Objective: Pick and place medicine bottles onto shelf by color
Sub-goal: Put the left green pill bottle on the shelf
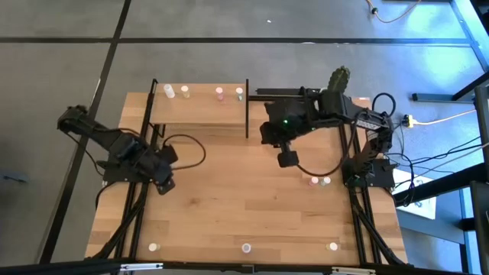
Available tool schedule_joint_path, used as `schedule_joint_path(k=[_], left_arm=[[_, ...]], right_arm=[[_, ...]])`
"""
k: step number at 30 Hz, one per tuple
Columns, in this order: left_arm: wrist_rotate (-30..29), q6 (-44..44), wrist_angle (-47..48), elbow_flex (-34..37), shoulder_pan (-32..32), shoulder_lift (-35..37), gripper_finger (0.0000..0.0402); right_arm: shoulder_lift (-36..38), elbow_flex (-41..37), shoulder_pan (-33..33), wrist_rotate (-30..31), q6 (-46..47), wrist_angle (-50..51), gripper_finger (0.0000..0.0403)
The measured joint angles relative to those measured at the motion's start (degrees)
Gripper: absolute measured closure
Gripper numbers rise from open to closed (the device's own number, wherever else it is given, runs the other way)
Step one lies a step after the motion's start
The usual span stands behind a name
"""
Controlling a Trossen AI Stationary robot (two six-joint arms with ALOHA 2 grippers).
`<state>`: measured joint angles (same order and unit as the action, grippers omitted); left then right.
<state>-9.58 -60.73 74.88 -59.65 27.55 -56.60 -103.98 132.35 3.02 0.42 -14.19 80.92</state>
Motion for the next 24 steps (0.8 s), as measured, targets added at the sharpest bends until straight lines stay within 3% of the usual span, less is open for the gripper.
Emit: schedule_joint_path(k=[7,14,24], left_arm=[[4.15,-0.16,4.61,0.00,5.39,0.00,0.0402],[4.19,4.15,6.56,0.01,6.80,0.00,0.0399],[4.73,2.37,9.17,-0.01,6.80,0.00,0.0325]], right_arm=[[-0.41,0.00,1.17,-0.03,6.18,-1.86,0.0398],[-0.55,0.00,1.16,0.07,14.03,-2.56,0.0386],[-0.55,0.00,1.13,0.05,14.00,-2.64,0.0331]])
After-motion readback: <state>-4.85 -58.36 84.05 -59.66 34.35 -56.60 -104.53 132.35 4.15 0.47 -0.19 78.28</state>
